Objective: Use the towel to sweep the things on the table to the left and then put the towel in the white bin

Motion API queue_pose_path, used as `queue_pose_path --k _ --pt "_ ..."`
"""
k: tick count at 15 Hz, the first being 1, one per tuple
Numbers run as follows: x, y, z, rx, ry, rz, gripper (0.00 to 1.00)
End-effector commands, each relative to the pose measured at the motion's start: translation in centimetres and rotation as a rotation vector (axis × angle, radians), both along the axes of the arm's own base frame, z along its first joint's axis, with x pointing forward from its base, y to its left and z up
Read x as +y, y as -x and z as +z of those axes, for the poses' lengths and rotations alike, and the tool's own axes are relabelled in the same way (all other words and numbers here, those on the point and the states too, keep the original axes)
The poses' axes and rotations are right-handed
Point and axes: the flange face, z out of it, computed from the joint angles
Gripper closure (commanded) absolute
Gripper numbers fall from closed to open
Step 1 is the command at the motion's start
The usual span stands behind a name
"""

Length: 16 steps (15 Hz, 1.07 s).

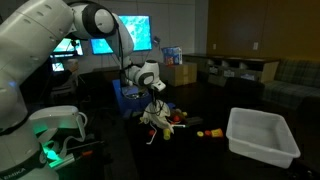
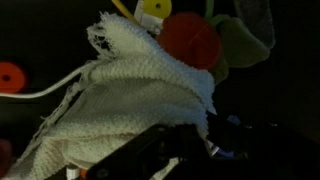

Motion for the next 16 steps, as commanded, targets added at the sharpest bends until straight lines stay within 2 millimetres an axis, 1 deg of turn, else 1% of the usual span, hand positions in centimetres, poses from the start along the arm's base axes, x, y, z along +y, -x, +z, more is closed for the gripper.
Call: queue_pose_path --k 1,3,5,6,8,10,12,14,16 --pt "0.8 0.0 3.9 -0.041 -0.029 0.064 0.9" --pt "-0.4 -0.1 6.5 -0.064 -0.044 0.079 0.9" --pt "-2.4 -0.4 9.5 -0.104 -0.053 0.074 0.9" --pt "-3.8 -0.4 11.0 -0.124 -0.055 0.067 0.9" --pt "-7.2 -0.6 13.3 -0.165 -0.044 0.021 0.9" --pt "-11.3 -0.4 15.0 -0.193 -0.029 -0.038 0.9" --pt "-15.6 0.2 16.1 -0.212 -0.009 -0.104 0.9" --pt "-20.3 1.2 16.5 -0.22 0.018 -0.176 0.9" --pt "-25.0 2.2 16.1 -0.215 0.05 -0.249 0.9"
